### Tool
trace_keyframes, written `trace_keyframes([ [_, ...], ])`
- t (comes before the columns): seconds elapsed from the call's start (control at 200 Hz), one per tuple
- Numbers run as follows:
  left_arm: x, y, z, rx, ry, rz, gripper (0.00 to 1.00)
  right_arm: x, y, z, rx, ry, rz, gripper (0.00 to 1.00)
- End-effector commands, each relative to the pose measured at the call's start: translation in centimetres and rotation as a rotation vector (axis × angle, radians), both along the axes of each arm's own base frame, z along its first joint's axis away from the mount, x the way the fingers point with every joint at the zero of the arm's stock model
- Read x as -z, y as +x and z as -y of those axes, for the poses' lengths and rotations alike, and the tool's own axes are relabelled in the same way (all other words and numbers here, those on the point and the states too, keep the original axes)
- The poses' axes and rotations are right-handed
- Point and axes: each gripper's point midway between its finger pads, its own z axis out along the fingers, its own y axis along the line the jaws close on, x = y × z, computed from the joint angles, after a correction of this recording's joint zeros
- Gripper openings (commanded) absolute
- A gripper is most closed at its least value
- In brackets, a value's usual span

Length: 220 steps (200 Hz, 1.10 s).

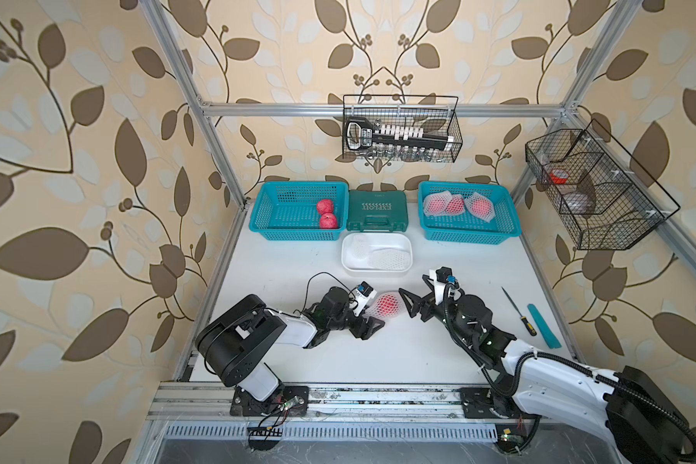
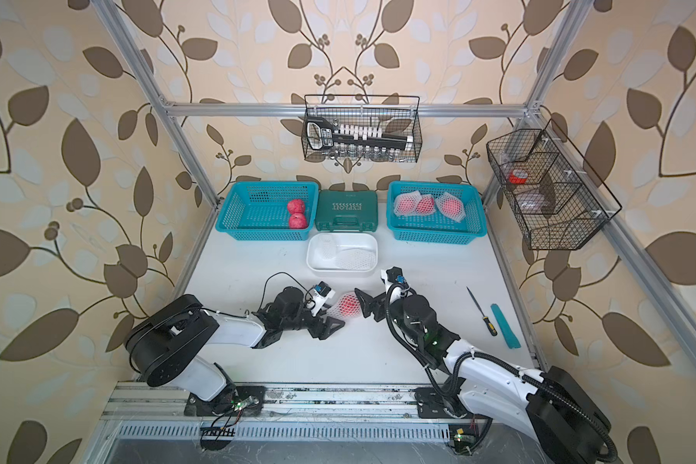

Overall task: Remove foam nets from apples
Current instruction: Place the apple at the center of the board, then remove the foam net from the apple.

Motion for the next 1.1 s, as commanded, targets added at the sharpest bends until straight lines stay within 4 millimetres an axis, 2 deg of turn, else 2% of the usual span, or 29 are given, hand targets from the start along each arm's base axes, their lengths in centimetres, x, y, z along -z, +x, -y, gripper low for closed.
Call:
trace_keyframes([
  [0.0, -0.9, -0.3, 0.7, 0.057, -0.020, 0.042, 0.63, -0.5, 0.2, 0.6, 0.032, -0.003, 0.037, 0.95],
  [0.11, -0.9, -0.2, 0.8, 0.061, -0.011, 0.048, 0.55, -0.3, 0.3, 0.5, 0.031, -0.009, 0.029, 0.95],
  [0.195, -0.8, -0.1, 0.7, 0.062, 0.006, 0.049, 0.43, -0.2, 0.4, 0.5, 0.035, -0.009, 0.024, 0.95],
  [0.35, -0.9, 0.1, 0.7, 0.054, 0.013, 0.050, 0.41, 0.2, 0.5, 0.4, 0.036, -0.021, 0.013, 0.95],
  [0.42, -1.3, 0.1, 0.6, 0.050, 0.009, 0.049, 0.32, 0.3, 0.6, 0.5, 0.042, -0.024, 0.008, 0.95],
  [0.57, -2.3, 0.4, 0.2, 0.018, 0.044, 0.017, 0.26, 0.1, 0.7, 0.9, 0.064, -0.023, 0.017, 0.95],
  [0.615, -2.1, 0.5, -0.1, -0.009, 0.076, -0.020, 0.21, 0.2, 0.7, 1.2, 0.077, -0.025, 0.018, 0.95],
  [0.64, -3.3, 0.7, -0.2, -0.020, 0.068, -0.009, 0.19, 0.1, 0.7, 1.3, 0.083, -0.024, 0.020, 0.95],
  [0.775, -5.1, 0.2, -1.3, -0.069, 0.111, -0.080, 0.08, -0.3, 0.6, 2.2, 0.116, -0.015, 0.040, 0.95],
  [1.095, -9.3, -3.4, -3.4, -0.101, 0.206, -0.331, 0.06, -0.4, 0.7, 2.7, 0.145, -0.023, 0.045, 0.95],
])
